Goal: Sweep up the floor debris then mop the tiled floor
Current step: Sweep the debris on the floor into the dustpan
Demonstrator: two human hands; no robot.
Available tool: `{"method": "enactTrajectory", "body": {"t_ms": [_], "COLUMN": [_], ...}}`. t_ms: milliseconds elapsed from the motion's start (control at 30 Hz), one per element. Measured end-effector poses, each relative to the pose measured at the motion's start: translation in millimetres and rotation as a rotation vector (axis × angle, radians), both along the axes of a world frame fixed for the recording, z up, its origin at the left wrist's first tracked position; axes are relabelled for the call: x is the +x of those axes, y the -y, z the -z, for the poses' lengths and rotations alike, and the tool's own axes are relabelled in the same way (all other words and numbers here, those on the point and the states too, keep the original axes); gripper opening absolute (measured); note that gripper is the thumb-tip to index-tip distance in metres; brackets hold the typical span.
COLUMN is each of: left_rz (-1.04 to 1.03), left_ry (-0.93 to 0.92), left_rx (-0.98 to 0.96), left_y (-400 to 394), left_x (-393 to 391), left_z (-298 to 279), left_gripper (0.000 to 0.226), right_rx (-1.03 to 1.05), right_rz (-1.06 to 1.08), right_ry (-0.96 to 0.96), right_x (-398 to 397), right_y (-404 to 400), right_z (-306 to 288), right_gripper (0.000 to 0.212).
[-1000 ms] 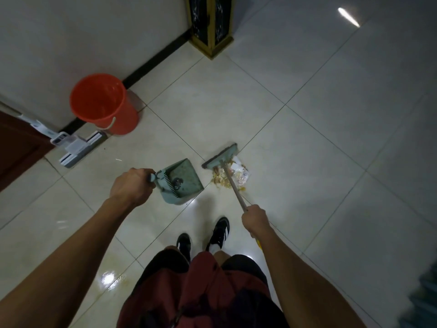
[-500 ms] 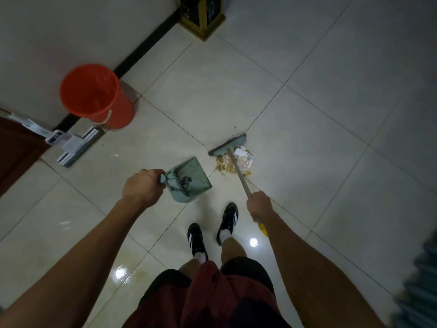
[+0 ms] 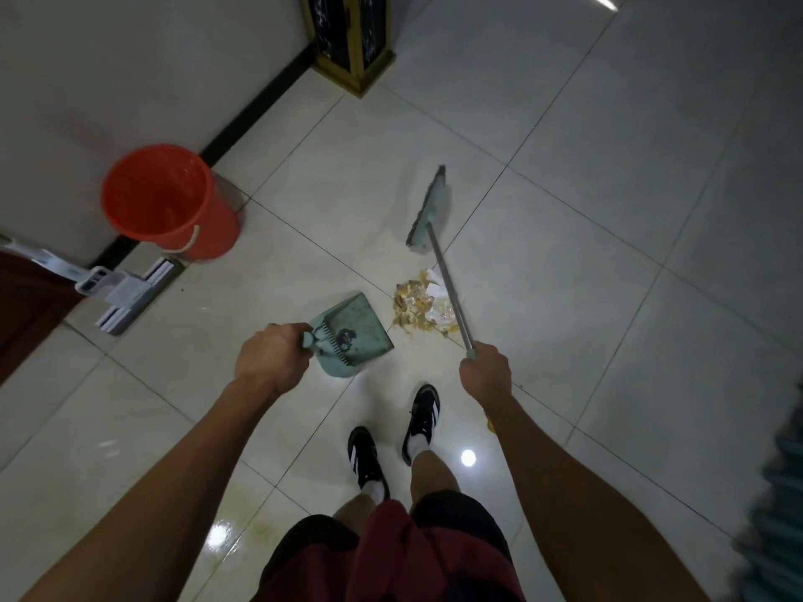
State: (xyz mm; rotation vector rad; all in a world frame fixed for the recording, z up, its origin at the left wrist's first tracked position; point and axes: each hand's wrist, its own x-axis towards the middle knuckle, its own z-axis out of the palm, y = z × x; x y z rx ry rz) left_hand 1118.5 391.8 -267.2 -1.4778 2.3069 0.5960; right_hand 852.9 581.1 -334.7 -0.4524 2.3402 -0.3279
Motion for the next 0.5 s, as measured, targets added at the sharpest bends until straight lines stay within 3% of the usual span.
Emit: {"method": "enactTrajectory", "body": {"t_ms": [200,500], "left_rz": [0.0,-0.055], "left_ry": [0.014,-0.005], "left_rx": [-0.003,0.005], "left_y": [-3,-5], "left_x": [-15,-35], "left_z": [3,9], "left_gripper": [0.016,0.019], "right_rx": [0.01,0.143], "right_rz": [-0.043,-0.158], "right_ry": [-0.088,-0.064], "right_x": [-39,-83], "right_y": [33,55], "right_z": [13,30], "right_gripper": [0.042,0.034]}}
